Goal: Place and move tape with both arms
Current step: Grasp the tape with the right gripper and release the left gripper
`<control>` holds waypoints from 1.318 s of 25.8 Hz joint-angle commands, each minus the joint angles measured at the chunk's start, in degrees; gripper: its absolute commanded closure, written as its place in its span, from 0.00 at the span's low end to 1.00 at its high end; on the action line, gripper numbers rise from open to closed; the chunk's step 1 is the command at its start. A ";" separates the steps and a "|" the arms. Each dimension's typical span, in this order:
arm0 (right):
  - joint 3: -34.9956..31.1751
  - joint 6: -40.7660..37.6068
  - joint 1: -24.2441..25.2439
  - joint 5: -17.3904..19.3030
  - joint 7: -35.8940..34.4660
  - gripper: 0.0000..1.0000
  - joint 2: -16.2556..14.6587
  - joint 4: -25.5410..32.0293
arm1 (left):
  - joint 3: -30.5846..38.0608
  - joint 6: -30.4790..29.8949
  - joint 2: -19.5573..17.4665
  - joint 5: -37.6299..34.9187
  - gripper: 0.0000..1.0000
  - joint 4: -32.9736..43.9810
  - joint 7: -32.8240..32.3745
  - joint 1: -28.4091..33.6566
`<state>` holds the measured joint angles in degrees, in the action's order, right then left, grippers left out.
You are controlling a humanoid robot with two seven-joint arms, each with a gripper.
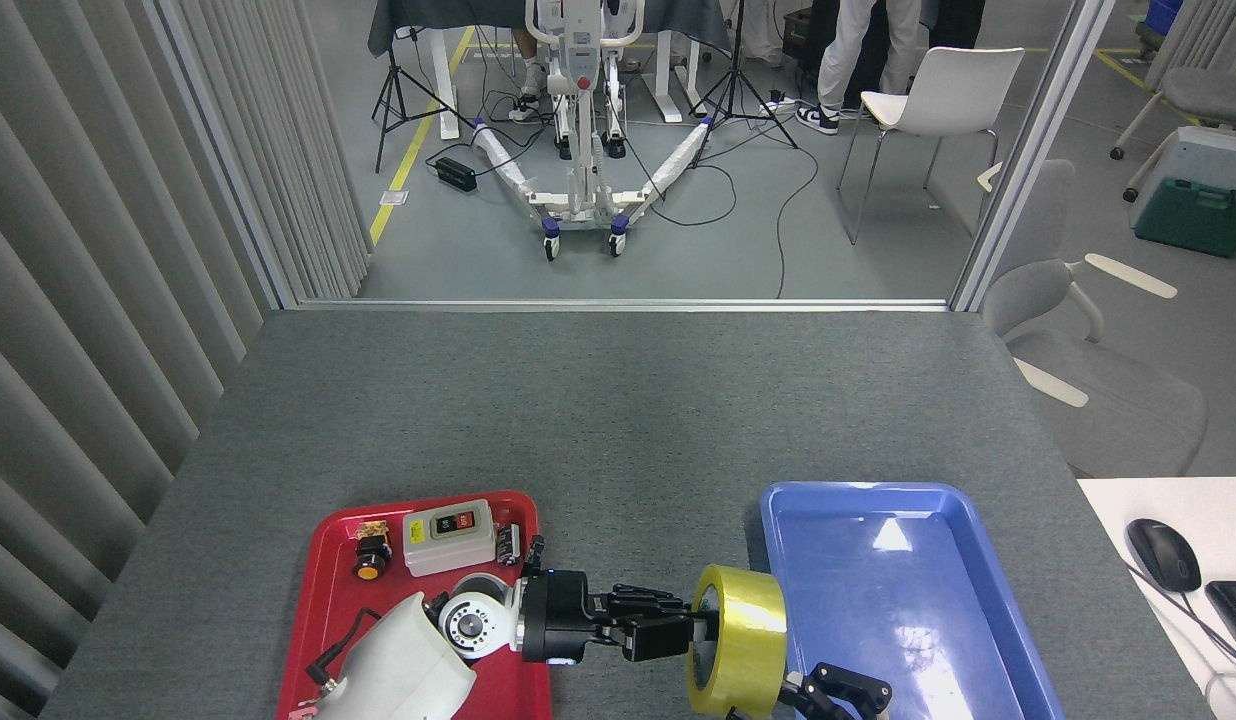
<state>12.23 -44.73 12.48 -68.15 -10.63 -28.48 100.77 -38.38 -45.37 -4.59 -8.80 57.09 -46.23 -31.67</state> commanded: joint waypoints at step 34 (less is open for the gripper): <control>-13.11 31.20 -1.84 1.09 28.99 1.00 -4.74 -3.12 | 37.24 22.87 -16.24 -36.46 0.01 33.88 32.26 30.88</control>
<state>-1.37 -19.16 12.74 -67.38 13.49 -31.88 98.22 -2.67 -33.29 -20.21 -34.84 82.84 -19.70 -6.01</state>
